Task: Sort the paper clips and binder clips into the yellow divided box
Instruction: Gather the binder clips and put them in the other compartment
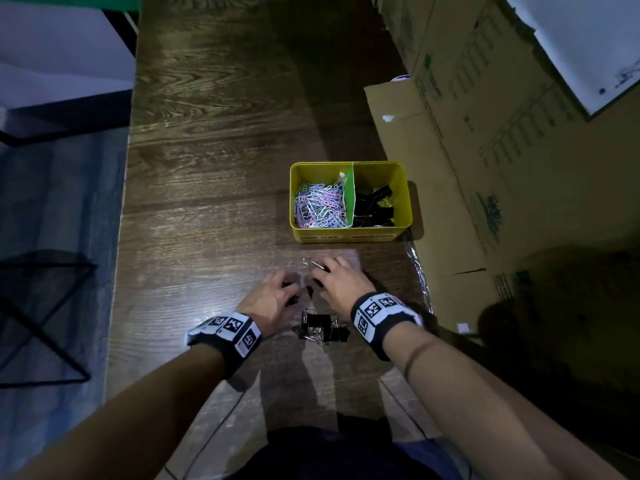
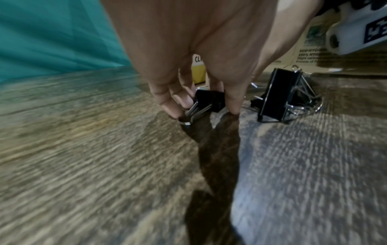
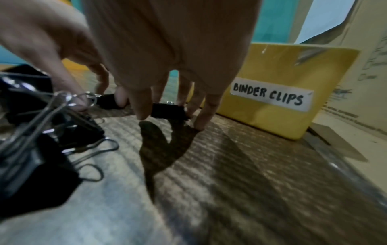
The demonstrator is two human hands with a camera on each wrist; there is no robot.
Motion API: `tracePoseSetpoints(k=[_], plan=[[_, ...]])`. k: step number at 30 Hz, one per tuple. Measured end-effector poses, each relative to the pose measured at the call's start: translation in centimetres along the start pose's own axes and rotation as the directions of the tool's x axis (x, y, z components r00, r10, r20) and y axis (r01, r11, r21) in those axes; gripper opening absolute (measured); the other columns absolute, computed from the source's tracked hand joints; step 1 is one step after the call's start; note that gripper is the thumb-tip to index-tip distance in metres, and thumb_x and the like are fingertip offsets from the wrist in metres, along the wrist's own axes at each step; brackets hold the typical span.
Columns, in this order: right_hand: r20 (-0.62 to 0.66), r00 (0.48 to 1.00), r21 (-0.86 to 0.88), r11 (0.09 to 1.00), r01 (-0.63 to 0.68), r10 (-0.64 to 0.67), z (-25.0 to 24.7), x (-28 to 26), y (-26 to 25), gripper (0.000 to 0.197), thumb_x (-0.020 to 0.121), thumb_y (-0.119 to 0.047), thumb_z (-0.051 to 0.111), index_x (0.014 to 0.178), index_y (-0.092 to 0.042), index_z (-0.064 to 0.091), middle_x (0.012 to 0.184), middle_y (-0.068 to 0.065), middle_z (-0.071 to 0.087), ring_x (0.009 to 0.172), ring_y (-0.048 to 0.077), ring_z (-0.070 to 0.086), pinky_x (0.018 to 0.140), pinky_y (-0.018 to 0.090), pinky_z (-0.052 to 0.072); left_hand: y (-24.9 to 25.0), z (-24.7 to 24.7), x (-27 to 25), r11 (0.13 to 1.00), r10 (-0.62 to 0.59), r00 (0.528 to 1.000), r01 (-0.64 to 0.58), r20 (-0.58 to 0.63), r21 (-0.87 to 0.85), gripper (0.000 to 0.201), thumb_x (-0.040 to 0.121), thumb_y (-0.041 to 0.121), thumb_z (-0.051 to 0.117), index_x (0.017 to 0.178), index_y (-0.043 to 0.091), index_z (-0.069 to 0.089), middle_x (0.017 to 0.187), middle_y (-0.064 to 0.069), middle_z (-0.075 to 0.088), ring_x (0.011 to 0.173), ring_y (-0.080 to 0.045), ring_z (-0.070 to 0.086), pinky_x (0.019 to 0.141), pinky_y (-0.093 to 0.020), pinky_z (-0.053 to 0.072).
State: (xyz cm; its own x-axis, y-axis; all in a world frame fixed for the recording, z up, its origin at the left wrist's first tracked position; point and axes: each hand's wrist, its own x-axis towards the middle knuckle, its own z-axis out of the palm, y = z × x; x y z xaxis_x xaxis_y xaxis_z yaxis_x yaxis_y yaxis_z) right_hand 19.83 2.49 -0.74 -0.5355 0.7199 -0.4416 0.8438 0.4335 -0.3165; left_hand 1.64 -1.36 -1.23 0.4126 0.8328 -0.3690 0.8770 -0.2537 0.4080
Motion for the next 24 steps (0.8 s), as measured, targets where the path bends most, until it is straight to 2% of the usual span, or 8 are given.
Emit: tracePoseSetpoints(k=[4, 7, 11, 13, 14, 16, 20, 24], plan=[[-0.033, 0.995, 0.116, 0.989, -0.093, 0.098, 0.7, -0.4, 0.3, 0.008, 0.089, -0.016, 0.057, 0.097, -0.014, 0.056, 0.125, 0.011, 0.042, 0.118, 0.030, 0.037, 0.096, 0.041, 0.041, -0.8, 0.3, -0.3, 0.993, -0.117, 0.993, 0.118, 0.035, -0.017, 0.038, 0.081, 0.028, 0.066, 0.114, 0.015, 0.057, 0.122, -0.011, 0.044, 0.108, -0.029, 0.048, 0.092, -0.038, 0.044], [-0.049, 0.987, 0.379, 0.918, -0.121, 0.151, 0.1, -1.0, 0.8, 0.008, 0.090, -0.020, 0.053, 0.098, -0.020, 0.056, 0.118, 0.008, 0.053, 0.111, 0.028, 0.051, 0.093, 0.034, 0.043, -1.1, -0.1, 0.1, 0.952, -0.199, 0.980, 0.190, -0.010, -0.238, 0.034, 0.078, 0.022, 0.069, 0.109, 0.015, 0.058, 0.109, -0.010, 0.055, 0.098, -0.025, 0.054, 0.087, -0.028, 0.043], [0.002, 0.969, 0.696, 0.695, -0.180, 0.248, -1.8, -2.5, 1.4, 0.021, 0.098, -0.023, 0.037, 0.092, -0.029, 0.056, 0.091, 0.009, 0.068, 0.084, 0.032, 0.065, 0.080, 0.037, 0.050, -0.9, -1.1, 0.3, 0.734, -0.359, 0.933, 0.291, 0.014, -0.614, 0.020, 0.074, 0.012, 0.067, 0.087, 0.023, 0.057, 0.072, 0.002, 0.056, 0.061, -0.012, 0.049, 0.064, -0.023, 0.039], [-0.003, 0.966, 0.704, 0.687, -0.181, 0.258, -1.9, -3.3, 1.5, 0.023, 0.097, -0.025, 0.039, 0.082, -0.032, 0.055, 0.078, 0.005, 0.066, 0.077, 0.031, 0.064, 0.077, 0.037, 0.051, -0.5, -1.8, -0.2, 0.613, -0.338, 0.937, 0.295, 0.094, -0.733, 0.026, 0.077, -0.003, 0.060, 0.083, 0.022, 0.058, 0.070, 0.003, 0.057, 0.060, -0.012, 0.049, 0.057, -0.017, 0.041], [0.009, 0.971, 0.681, 0.710, -0.182, 0.240, -1.7, -3.6, 1.6, 0.020, 0.096, -0.028, 0.043, 0.081, -0.031, 0.056, 0.075, 0.001, 0.065, 0.074, 0.028, 0.064, 0.075, 0.035, 0.051, -0.3, -2.2, -0.6, 0.610, -0.297, 0.948, 0.280, 0.114, -0.741, 0.028, 0.077, -0.005, 0.059, 0.084, 0.021, 0.060, 0.074, 0.004, 0.059, 0.063, -0.011, 0.051, 0.056, -0.012, 0.040], [0.071, 0.979, 0.629, 0.753, -0.193, 0.191, -1.3, -4.1, 1.5, 0.013, 0.089, -0.041, 0.057, 0.083, -0.030, 0.059, 0.085, -0.002, 0.067, 0.076, 0.019, 0.063, 0.075, 0.030, 0.051, 0.1, -2.8, -1.7, 0.693, -0.207, 0.968, 0.249, 0.145, -0.677, 0.030, 0.072, 0.006, 0.065, 0.097, 0.022, 0.064, 0.090, 0.009, 0.059, 0.076, -0.006, 0.055, 0.067, -0.007, 0.041], [0.200, 0.970, 0.481, 0.848, -0.222, 0.140, -0.5, -4.2, 0.8, 0.041, 0.074, -0.048, 0.074, 0.107, -0.025, 0.066, 0.100, 0.001, 0.066, 0.087, 0.016, 0.061, 0.077, 0.026, 0.049, 0.8, -1.5, -3.4, 0.907, -0.044, 0.990, 0.096, 0.136, -0.409, 0.070, 0.058, 0.056, 0.068, 0.120, 0.027, 0.054, 0.104, 0.006, 0.042, 0.098, -0.007, 0.049, 0.093, -0.014, 0.037], [0.181, 0.978, 0.389, 0.906, -0.169, 0.104, 0.6, -3.6, -0.7, 0.045, 0.072, -0.047, 0.076, 0.110, -0.026, 0.067, 0.109, 0.003, 0.068, 0.098, 0.020, 0.063, 0.085, 0.028, 0.050, 1.8, 1.1, -3.8, 0.970, -0.031, 0.995, 0.054, 0.099, -0.238, 0.057, 0.072, 0.047, 0.072, 0.120, 0.025, 0.049, 0.107, 0.005, 0.045, 0.097, -0.011, 0.052, 0.088, -0.027, 0.045]])
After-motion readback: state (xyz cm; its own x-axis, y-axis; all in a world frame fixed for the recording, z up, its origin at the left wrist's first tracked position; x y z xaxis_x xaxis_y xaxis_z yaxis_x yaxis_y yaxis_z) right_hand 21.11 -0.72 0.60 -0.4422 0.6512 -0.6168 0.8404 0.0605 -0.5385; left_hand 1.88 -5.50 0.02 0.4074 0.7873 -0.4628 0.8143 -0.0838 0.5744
